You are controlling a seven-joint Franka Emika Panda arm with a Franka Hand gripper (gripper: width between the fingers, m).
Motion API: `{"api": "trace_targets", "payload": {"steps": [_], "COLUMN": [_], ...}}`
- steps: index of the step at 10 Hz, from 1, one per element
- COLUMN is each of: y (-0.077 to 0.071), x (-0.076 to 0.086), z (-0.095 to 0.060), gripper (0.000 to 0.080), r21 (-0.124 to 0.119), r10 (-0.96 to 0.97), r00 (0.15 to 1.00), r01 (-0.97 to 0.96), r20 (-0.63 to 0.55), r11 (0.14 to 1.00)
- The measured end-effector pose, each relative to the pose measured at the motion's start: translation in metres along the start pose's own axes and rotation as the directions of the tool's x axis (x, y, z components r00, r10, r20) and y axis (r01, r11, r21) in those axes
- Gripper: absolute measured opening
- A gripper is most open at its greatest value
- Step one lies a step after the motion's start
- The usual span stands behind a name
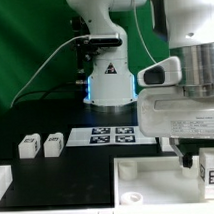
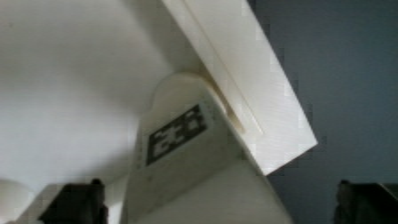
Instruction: Assemble one leg
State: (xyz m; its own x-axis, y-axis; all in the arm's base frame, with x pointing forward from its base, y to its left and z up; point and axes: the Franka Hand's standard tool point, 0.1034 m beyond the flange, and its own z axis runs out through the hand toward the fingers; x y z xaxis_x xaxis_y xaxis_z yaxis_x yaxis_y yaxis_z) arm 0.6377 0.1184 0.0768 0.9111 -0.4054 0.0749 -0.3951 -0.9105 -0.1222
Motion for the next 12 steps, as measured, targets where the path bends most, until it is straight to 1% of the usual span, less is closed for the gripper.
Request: {"api": "trace_targets", "payload": {"steps": [1,2,3,4,5,6,7,8,9,10,11,12], "y": [0.000,0.002,0.004,0.003,0.003,0.003,0.003,0.003,0.005,0.007,0.008,0.011], "x": [0.002,0.002,0.002,0.002,0.002,0.002,0.001,0.001,0.002,0.003,0.004,0.003], "z": [-0.003,-0.001,0.000,0.000,0.000,0.001,0.001,0.001,0.001,0.002,0.002,0.002], "gripper": [0.0649,0.0649,0.0649,0.0611,0.0611,0.0465,0.0331,0.0331,0.0291,0.0291,0.0291,0.0291], "r21": [-0.021,-0.035,-0.035,-0.035,-0.035,-0.033,-0.033,-0.032,-0.033,-0.041,-0.052,-0.051], "r10": [-0.218,-0.396,-0.409,-0.386,-0.362,-0.330,-0.246,-0.172,-0.027,0.157,0.294,0.504], "r00": [0.976,0.918,0.913,0.922,0.932,0.944,0.969,0.985,1.000,0.988,0.956,0.864], "r01": [0.218,0.396,0.409,0.386,0.361,0.329,0.246,0.171,0.026,-0.157,-0.294,-0.504], "r20": [-0.009,-0.002,0.000,-0.001,-0.001,-0.002,-0.005,-0.007,-0.010,-0.006,-0.002,0.001], "r11": [0.976,0.918,0.912,0.922,0.932,0.944,0.969,0.985,0.999,0.987,0.954,0.862]}}
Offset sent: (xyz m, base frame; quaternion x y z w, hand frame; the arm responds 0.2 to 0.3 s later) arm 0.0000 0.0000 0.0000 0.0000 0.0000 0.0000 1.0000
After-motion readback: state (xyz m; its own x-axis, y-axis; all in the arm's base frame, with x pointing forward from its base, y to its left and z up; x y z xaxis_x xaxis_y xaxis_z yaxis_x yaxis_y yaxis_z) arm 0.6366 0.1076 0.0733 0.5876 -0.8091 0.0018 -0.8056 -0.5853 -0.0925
